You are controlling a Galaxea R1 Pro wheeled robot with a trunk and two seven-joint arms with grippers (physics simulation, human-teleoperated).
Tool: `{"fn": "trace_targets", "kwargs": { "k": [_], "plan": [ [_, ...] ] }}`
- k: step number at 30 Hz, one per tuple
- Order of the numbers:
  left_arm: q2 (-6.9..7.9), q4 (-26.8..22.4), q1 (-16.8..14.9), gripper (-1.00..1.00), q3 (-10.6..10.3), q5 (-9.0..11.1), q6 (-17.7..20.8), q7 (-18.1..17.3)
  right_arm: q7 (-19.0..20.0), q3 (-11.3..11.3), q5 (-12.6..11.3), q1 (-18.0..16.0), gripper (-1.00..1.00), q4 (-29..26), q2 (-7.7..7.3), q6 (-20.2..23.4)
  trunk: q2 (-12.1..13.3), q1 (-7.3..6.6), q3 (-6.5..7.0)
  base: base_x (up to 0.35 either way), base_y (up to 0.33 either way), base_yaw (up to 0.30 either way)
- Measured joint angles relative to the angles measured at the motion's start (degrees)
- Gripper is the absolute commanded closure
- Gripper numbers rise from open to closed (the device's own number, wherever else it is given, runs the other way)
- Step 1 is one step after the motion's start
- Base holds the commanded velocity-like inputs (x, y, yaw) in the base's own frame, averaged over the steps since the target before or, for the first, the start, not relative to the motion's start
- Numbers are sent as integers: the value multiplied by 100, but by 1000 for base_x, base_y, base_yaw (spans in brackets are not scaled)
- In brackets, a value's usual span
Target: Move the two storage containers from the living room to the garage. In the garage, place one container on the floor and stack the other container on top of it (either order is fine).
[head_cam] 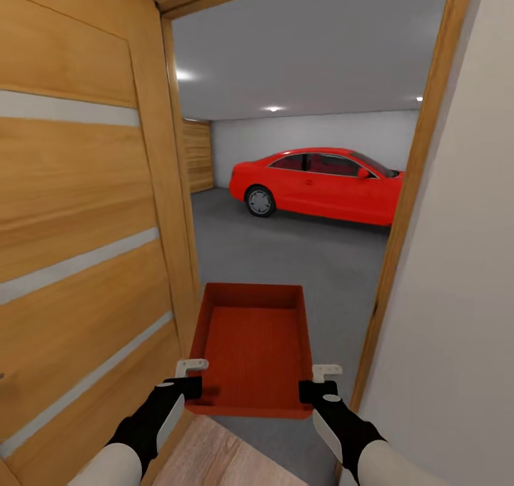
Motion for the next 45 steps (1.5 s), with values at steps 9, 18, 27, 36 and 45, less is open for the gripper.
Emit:
{"fn": "trace_targets", "kwargs": {
  "k": [9, 18, 27, 36, 45],
  "plan": [
    [-1, 5, 1, 100, 4, 2, 0, 0, 0, 0, 5, 0, 100, 0, 0, 8, 0, 0, 0, 245, 213, -245],
    [0, 5, -2, 100, -1, 1, -1, 0, -2, 0, 1, 0, 100, 0, 0, 2, 0, 0, 0, 246, 215, -245],
    [0, 5, -1, 100, 0, 2, -2, 0, -2, 0, 2, 0, 100, 0, 0, 3, 0, 0, 0, 246, 215, -245],
    [1, -4, 1, 100, -3, 0, 0, 1, 1, 0, -2, -1, 100, 2, 1, -5, 0, 0, 0, 246, 215, -166],
    [0, 1, 2, 100, 5, 1, -1, 1, 0, 0, 5, -1, 100, 2, 1, 1, 1, 1, 0, 218, 186, -14]
  ]
}}
